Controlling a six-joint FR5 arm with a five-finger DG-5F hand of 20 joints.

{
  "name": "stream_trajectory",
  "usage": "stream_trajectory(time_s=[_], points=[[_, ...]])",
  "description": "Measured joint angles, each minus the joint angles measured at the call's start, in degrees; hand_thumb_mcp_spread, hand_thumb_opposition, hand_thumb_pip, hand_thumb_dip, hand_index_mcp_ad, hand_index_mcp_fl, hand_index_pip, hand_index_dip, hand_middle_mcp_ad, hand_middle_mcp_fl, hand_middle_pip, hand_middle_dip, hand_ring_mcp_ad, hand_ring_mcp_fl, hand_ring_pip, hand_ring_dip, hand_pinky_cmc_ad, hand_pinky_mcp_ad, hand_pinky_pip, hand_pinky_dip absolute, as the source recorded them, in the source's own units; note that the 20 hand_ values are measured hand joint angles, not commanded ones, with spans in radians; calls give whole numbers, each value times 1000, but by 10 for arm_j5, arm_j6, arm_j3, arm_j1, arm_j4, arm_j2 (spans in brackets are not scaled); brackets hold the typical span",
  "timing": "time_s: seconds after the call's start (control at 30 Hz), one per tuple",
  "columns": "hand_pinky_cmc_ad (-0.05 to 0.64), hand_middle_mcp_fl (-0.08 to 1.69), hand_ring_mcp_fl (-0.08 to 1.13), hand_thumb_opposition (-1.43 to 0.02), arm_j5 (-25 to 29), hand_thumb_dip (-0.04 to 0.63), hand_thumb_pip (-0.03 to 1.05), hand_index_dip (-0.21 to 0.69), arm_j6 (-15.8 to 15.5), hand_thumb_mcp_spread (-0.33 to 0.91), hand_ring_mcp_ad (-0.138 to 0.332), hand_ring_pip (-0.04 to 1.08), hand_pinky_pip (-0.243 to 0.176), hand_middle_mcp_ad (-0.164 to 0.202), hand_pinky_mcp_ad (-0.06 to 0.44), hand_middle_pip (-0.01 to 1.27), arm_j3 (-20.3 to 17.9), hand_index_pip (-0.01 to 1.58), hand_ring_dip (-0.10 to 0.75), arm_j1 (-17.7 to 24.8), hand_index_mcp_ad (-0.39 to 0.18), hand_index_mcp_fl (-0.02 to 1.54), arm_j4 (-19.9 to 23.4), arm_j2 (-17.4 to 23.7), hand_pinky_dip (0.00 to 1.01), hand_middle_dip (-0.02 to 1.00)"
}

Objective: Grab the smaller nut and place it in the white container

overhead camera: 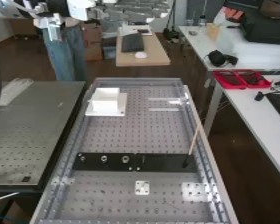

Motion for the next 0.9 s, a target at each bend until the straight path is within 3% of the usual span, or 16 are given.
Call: stream_trajectory(time_s=[0.17, 0.27, 0.3, 0.4, 0.53, 0.7, 0.9], points=[[33, 7, 0, -9, -35, 0, 28, 9, 5, 7, 51, 14, -10, 49, 35, 21, -30, 5, 16, -30, 24, 3, 36, -2, 17, 26], [51, 3, 3, -222, -57, 70, 417, 63, 5, 180, 51, 12, -10, 49, 68, 54, -41, 21, 24, -48, 7, 3, 51, -8, 155, 49], [79, 7, 0, -290, -67, 84, 464, 77, 4, 215, 56, 5, -17, 51, 86, 72, -45, 21, 28, -57, -5, 2, 55, -11, 218, 63], [180, 5, 2, -506, -90, 96, 490, 134, -2, 246, 79, 42, -30, 51, 176, 101, -52, 54, 51, -75, -38, 7, 63, -19, 340, 113], [264, 5, 0, -649, -121, 113, 565, 161, -16, 248, 113, 45, -61, 51, 248, 110, -57, 65, 75, -96, -54, 5, 65, -29, 459, 159], [312, 3, 0, -712, -138, 113, 620, 168, -19, 253, 155, 56, -75, 58, 278, 126, -63, 72, 87, -111, -56, 26, 67, -35, 520, 176], [346, 2, 0, -757, -134, 126, 646, 168, -21, 239, 155, 66, -94, 63, 297, 131, -75, 87, 96, -113, -52, 38, 78, -35, 552, 192]])
